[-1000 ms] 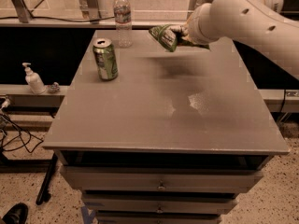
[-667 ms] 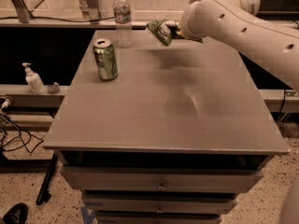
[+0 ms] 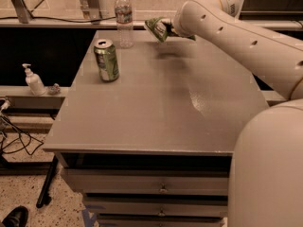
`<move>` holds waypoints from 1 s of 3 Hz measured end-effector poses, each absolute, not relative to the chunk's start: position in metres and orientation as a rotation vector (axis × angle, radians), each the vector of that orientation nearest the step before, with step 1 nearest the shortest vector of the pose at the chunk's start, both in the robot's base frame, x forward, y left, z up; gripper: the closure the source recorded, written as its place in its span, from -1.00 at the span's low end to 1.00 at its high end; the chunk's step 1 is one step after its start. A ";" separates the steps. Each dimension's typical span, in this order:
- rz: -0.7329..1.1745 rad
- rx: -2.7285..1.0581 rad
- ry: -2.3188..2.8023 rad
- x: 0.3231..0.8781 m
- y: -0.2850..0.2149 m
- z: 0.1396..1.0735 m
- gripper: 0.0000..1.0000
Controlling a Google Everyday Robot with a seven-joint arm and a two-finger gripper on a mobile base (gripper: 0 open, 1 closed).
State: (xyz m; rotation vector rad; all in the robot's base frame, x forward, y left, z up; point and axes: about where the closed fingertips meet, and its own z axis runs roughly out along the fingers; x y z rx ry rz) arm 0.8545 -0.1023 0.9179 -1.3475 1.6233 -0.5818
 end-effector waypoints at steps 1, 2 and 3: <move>-0.535 -1.334 1.643 0.867 -0.093 0.905 1.00; -0.488 -1.334 1.661 0.871 -0.084 0.891 1.00; -0.438 -1.353 1.682 0.871 -0.078 0.872 1.00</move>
Offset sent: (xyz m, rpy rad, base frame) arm 0.0225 0.0261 -0.0395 0.0995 0.0812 0.0202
